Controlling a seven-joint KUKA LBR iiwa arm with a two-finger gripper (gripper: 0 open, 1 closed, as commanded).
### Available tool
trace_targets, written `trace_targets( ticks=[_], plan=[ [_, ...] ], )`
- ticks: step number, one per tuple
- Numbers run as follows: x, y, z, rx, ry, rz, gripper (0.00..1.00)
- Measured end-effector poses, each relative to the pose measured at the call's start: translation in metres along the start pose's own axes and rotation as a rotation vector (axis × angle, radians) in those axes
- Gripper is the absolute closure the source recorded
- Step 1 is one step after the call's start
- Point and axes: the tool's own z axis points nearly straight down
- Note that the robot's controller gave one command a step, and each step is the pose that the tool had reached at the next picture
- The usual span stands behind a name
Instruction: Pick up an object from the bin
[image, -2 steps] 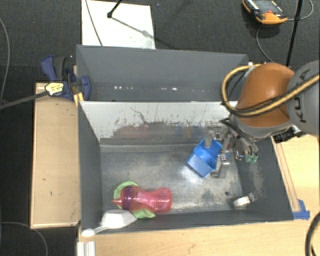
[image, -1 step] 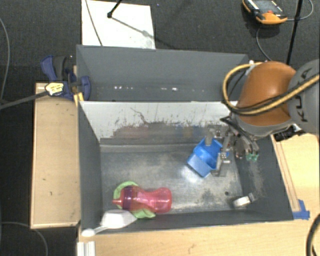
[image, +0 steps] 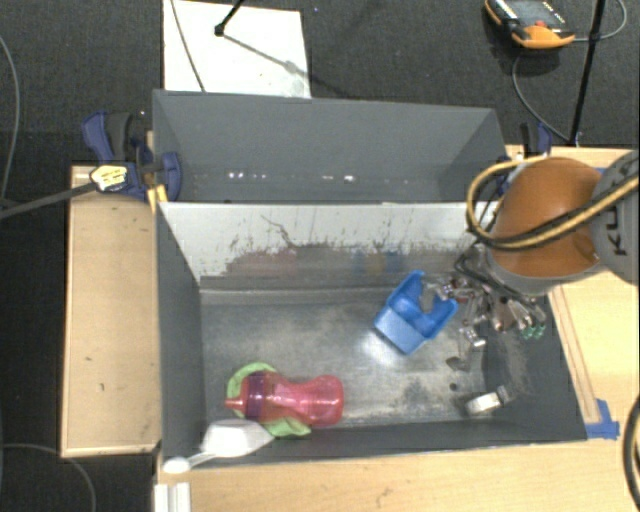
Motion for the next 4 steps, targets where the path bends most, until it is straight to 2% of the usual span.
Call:
trace_targets(
  ticks=[1,2,3,4],
  plan=[
    [0.038,-0.029,0.005,-0.004,0.011,-0.082,0.0],
    [0.032,0.019,0.001,-0.002,0.01,0.146,0.0],
    [-0.037,0.01,0.054,0.0,0.002,0.133,0.0],
    [0.071,-0.016,0.05,0.002,-0.015,-0.253,1.0]
  ],
)
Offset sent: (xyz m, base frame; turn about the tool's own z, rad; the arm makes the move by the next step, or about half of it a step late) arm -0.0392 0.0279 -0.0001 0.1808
